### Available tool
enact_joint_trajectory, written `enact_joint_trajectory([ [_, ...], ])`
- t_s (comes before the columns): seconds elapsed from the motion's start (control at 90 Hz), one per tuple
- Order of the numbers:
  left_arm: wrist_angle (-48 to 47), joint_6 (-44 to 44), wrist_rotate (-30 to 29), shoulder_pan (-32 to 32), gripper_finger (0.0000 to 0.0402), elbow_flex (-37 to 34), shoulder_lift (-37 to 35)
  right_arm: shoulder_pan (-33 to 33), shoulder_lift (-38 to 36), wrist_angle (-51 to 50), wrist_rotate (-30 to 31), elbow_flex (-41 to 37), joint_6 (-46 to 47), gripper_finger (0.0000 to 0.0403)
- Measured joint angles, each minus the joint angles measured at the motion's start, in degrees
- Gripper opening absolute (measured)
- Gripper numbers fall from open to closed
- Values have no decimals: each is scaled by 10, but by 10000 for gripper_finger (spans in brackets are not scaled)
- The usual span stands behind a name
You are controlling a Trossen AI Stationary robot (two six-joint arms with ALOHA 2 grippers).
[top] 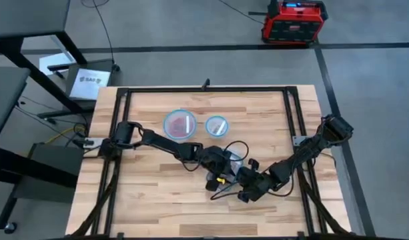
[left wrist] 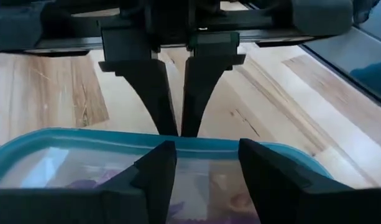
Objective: Sort candy
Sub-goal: Close the center transparent bin with the lid
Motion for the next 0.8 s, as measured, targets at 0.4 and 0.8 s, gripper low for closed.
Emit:
enact_joint_trajectory([
  [0.4,-19,-19,-5,-3,164,-1,-55,43,-90,-216,-46,67,10,0],
  [0.8,-241,17,-109,-1,164,-1,-208,16,-66,12,105,71,-67,0],
])
